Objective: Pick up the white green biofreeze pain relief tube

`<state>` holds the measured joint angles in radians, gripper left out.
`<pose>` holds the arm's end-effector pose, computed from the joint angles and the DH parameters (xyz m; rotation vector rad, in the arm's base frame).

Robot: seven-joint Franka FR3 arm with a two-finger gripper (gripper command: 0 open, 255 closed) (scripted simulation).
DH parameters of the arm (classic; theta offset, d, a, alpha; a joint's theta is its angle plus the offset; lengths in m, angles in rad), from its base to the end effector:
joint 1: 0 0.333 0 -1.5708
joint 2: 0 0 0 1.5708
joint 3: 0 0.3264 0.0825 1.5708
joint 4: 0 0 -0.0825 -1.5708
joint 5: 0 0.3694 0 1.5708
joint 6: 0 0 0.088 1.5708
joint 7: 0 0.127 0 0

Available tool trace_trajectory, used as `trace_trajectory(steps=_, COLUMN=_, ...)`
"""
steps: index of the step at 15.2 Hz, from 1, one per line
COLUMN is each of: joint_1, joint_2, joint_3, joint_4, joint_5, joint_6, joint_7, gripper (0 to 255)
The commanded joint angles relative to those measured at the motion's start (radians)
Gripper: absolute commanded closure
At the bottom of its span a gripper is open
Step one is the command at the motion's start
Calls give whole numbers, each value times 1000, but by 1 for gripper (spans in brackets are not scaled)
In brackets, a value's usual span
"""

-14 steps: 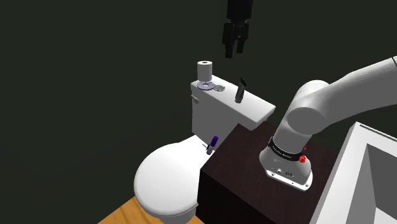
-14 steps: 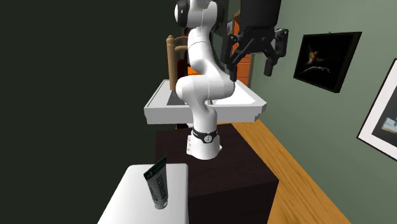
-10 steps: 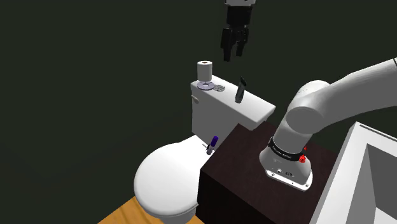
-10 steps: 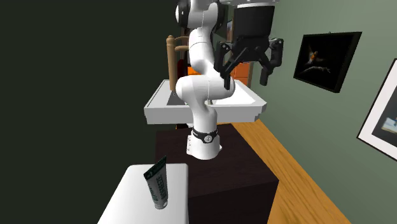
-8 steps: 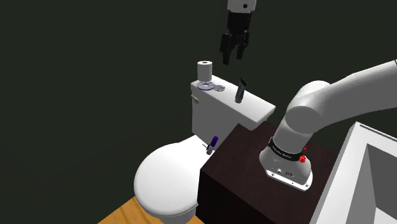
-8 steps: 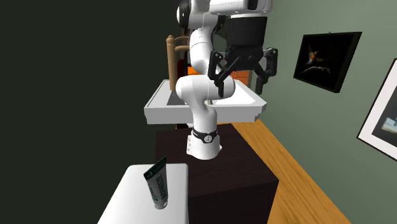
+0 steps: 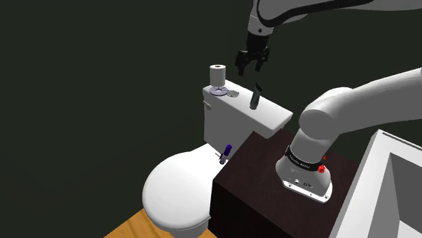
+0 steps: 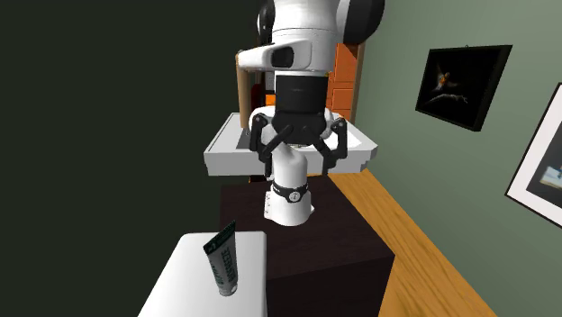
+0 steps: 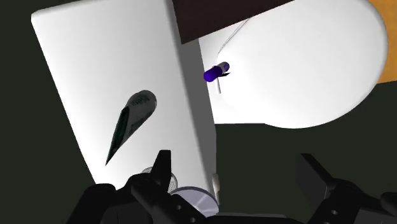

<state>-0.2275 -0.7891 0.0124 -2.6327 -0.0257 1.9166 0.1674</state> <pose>0.2941 -0.0664 0.4812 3.0492 -0.5833 0.1119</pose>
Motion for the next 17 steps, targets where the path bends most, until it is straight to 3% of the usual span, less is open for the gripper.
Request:
trace_trajectory(steps=1, joint_1=-41, joint_2=7, joint_3=-4, joint_4=-47, joint_5=-24, joint_6=92, joint_7=38, gripper=0)
trace_trajectory(steps=12, joint_1=-320, joint_2=143, joint_3=-28, joint_4=-228, joint_5=-188, joint_6=596, joint_7=259, gripper=0)
trace_trajectory(steps=17, joint_1=-334, joint_2=188, joint_3=-23, joint_4=-259, joint_5=-204, joint_6=673, joint_7=274, gripper=0)
